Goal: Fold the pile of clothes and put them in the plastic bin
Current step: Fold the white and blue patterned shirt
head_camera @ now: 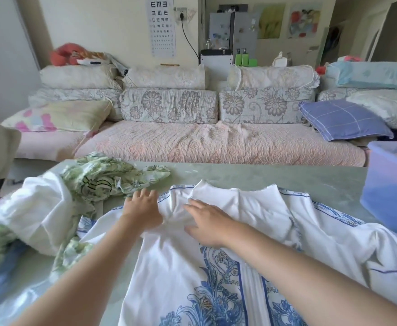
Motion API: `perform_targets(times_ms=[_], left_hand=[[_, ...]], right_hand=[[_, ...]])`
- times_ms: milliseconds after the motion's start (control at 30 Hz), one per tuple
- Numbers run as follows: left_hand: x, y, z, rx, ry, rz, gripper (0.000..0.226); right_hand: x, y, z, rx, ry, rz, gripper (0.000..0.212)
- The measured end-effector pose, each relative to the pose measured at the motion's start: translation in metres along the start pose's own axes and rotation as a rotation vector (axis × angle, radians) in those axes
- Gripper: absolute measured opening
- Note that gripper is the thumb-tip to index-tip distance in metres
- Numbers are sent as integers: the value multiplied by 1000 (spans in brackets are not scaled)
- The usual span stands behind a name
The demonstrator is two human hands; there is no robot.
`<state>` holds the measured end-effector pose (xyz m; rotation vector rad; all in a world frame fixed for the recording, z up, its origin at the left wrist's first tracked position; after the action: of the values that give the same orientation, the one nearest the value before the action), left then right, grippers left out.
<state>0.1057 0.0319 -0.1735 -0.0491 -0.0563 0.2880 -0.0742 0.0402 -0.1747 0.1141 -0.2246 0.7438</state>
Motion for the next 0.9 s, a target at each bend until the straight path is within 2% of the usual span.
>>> perform_targets(times_ms=[233, 333, 400, 500, 533, 667, 733, 833, 900], left_hand=[[90, 22, -11, 113, -89, 223, 74], [119, 25, -17, 276, -3, 329, 69], [128, 27, -17, 347, 44, 325, 60], [134, 22, -4, 248, 89, 282, 24], [135, 21, 1, 210, 110, 272, 19], [140, 12, 3, 216, 182, 224, 32], [136, 14, 10, 165, 272, 211, 33], [122, 17, 31, 31, 457, 150, 32], [106, 18, 41, -8, 516, 65, 28]], right_hand=[[61, -48, -34, 73, -6, 44, 72], [74, -54, -50, 154, 38, 66, 67], [76, -58, -60, 188, 97, 61, 65], [77, -61, -65, 162, 132, 45, 64], [78, -60, -64, 155, 134, 41, 63], [82, -55, -59, 150, 143, 40, 61], [81, -54, -55, 148, 83, 23, 64], [78, -57, -45, 87, -96, -16, 84], [78, -56, -31, -46, -239, -18, 97]])
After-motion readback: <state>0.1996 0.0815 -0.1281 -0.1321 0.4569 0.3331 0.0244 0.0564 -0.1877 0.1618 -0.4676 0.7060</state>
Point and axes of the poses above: each hand's wrist, its own y-axis away from the middle knuckle, its own z-axis out of the back of the hand, x = y × z, the point moved 5 cm from there along -y, towards the middle knuckle, and after that the axes turned 3 degrees about z, right-handed, at the moved point
